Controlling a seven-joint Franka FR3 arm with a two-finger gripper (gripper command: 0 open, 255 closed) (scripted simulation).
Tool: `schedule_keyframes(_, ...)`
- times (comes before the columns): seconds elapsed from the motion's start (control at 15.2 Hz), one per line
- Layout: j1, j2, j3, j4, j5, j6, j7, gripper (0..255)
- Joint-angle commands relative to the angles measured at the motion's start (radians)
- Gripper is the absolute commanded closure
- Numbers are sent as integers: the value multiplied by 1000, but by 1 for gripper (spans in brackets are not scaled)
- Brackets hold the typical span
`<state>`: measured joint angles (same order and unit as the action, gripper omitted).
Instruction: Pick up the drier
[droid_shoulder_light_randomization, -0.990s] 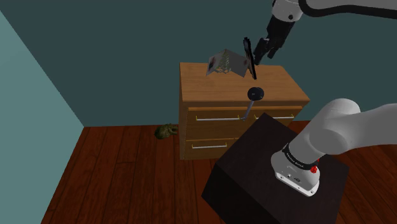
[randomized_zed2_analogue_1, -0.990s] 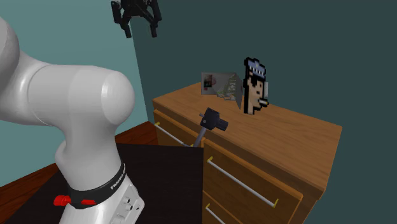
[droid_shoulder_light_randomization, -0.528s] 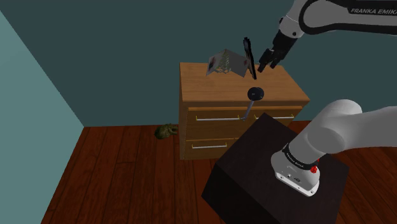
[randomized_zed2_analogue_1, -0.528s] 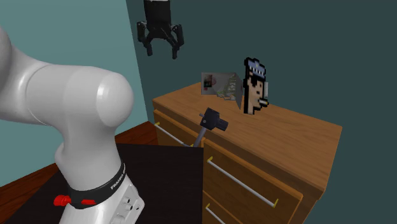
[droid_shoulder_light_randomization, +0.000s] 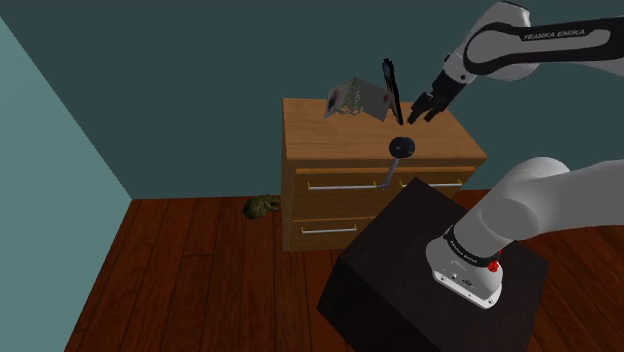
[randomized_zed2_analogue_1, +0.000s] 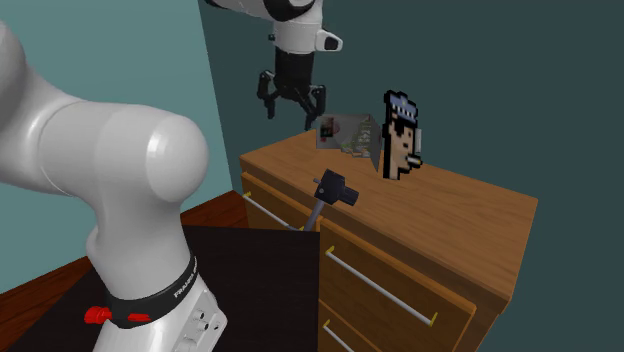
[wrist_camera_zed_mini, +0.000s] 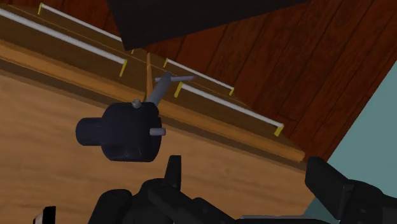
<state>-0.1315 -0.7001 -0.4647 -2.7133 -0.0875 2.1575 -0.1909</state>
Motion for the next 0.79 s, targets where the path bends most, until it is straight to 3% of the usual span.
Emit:
schedule_keyframes(0.0, -2, 42, -74, -18, 11, 68, -60, 0)
schedule_keyframes(0.2, 26, 130, -195, -24, 56, 164, -158, 0)
schedule_keyframes(0.4, 97, 233, -341, -14, 141, 253, -283, 0)
schedule_keyframes(0.59, 235, 353, -530, 16, 292, 322, -451, 0)
schedule_keyframes(0.73, 394, 449, -709, 50, 454, 344, -604, 0)
